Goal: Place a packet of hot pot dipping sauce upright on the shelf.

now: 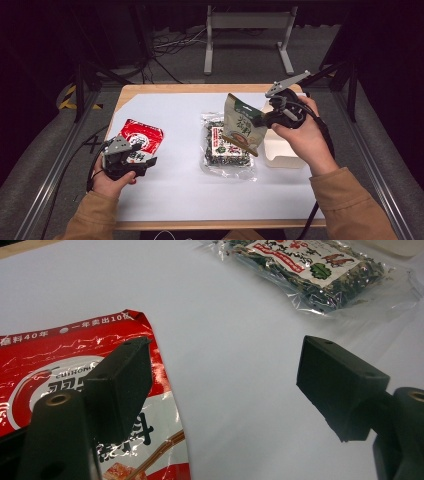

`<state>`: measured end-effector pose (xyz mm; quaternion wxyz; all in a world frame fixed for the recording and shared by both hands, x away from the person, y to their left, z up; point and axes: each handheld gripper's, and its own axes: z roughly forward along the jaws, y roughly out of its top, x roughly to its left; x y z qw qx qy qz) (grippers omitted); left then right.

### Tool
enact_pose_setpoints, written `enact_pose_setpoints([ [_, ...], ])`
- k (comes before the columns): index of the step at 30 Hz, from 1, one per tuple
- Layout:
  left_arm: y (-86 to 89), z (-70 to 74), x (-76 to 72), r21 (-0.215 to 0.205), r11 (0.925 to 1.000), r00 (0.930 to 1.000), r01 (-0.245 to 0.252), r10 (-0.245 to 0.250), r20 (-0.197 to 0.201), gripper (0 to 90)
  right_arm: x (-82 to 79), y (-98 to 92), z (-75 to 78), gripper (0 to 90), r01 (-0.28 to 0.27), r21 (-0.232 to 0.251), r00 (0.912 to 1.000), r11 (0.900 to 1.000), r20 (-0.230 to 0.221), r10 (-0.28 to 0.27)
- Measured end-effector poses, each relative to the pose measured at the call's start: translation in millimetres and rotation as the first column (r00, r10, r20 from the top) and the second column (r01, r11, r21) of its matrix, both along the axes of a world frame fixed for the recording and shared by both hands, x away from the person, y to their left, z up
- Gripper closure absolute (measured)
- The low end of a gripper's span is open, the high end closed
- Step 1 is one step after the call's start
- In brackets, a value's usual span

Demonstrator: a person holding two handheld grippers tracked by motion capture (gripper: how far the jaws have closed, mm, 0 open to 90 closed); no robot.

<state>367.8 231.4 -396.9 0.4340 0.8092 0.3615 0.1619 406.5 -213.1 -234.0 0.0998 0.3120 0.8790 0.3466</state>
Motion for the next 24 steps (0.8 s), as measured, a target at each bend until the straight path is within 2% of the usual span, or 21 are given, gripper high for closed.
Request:
enact_pose_setpoints([
  [15,4.8,-1.8,-3.9,0.009,0.9999,0.9999,-0.012,0.012,-0.006,22.7,12.6,-31.5,17.7,89.3,0.011,-0.023,0.9988,1.000,0.048,-0.010],
  [21,12.1,-3.5,-11.3,0.009,0.9992,0.9992,-0.038,0.038,-0.008,22.6,23.1,-47.3,23.8,89.3,0.004,-0.035,0.9979,0.999,0.065,-0.002],
  [24,16.0,-4.4,-15.9,0.000,0.9983,0.9983,-0.057,0.057,-0.012,22.5,29.1,-54.0,26.5,89.3,-0.006,-0.057,0.9966,0.998,0.081,0.010],
])
